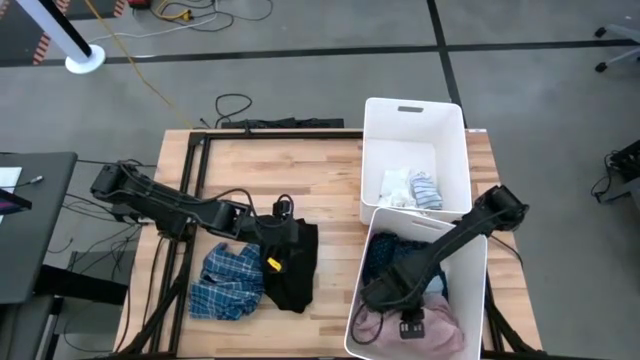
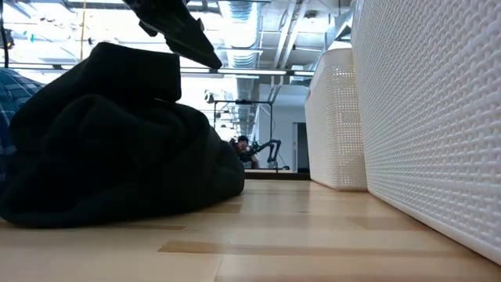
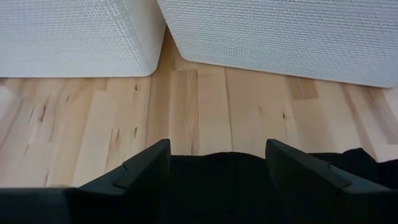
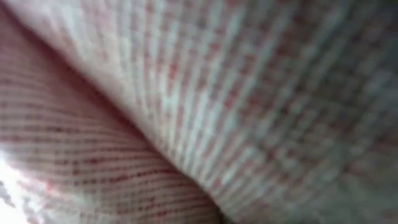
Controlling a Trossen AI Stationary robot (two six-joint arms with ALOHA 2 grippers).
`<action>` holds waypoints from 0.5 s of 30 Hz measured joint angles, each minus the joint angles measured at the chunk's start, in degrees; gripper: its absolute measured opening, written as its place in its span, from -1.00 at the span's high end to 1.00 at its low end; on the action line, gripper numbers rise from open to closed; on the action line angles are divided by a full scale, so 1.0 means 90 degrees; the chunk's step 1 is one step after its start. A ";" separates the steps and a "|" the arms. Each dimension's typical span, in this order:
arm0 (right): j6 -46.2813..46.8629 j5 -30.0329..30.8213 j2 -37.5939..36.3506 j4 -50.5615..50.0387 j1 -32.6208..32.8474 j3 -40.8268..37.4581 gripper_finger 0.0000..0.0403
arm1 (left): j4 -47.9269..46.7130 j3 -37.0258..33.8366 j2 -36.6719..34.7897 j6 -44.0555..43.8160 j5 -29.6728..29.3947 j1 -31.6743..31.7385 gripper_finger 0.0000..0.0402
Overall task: Sort clothes
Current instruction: Put the pink polo in the bottom laundry bin
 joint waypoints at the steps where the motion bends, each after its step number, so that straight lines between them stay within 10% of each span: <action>1: 0.0020 -0.0007 0.0000 0.0130 -0.0035 -0.0138 0.82 | -0.0009 0.0000 0.0000 0.0025 0.0001 0.0000 -0.29; 15: 0.0098 -0.0362 -0.0007 0.1592 -0.0427 -0.0929 0.81 | 0.0035 0.0564 -0.0288 0.0476 -0.0302 0.0027 -0.29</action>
